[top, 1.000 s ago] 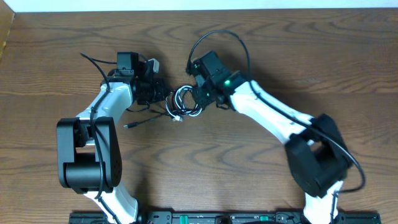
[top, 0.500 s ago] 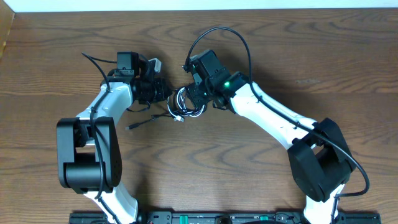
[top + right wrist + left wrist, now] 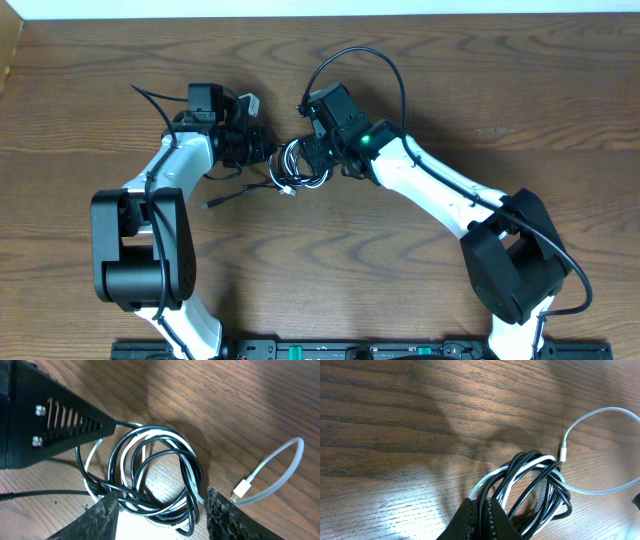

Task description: Untangle cables

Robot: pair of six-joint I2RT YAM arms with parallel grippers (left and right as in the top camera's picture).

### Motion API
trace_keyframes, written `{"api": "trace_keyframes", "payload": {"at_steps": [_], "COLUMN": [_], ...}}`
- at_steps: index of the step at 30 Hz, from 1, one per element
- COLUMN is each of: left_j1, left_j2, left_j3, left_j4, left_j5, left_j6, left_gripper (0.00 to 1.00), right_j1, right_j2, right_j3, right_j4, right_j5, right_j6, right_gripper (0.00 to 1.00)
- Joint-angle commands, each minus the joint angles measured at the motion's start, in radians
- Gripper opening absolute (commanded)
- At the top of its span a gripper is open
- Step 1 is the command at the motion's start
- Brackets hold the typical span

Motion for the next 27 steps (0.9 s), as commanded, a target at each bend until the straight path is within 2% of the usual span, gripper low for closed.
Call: {"api": "trace_keyframes", "payload": {"at_steps": [1, 6, 12, 21, 27], "left_j1": [0.003, 0.003, 0.003, 0.003, 0.003], "left_j2": [-0.02, -0.02, -0.02, -0.02, -0.02], "left_j3": [-0.001, -0.001, -0.001, -0.001, -0.001], "left_j4": [0.004, 0.004, 0.004, 0.005, 0.005], "left_j5": [0.017, 0.017, 0.017, 0.017, 0.017], "left_j6": [0.021, 0.02, 0.02, 0.02, 0.02], "left_gripper": [0.08, 0.08, 0.07, 0.08, 0.08], "right_j1": [0.01, 0.009, 0.012, 0.012, 0.012], "right_j2": [0.006, 0.006, 0.006, 0.006, 0.006], "right_j3": [-0.013, -0.014, -0.04, -0.094, -0.108], "right_j4": [0.013, 0.011, 0.032, 0.101, 0.116], "right_j5": [0.008, 0.02, 0.057, 0.057, 0.088], "right_j6": [0.019, 0.019, 0.019, 0.019, 0.019], "right_gripper": [0.51, 0.48, 0.5, 0.62, 0.64]}}
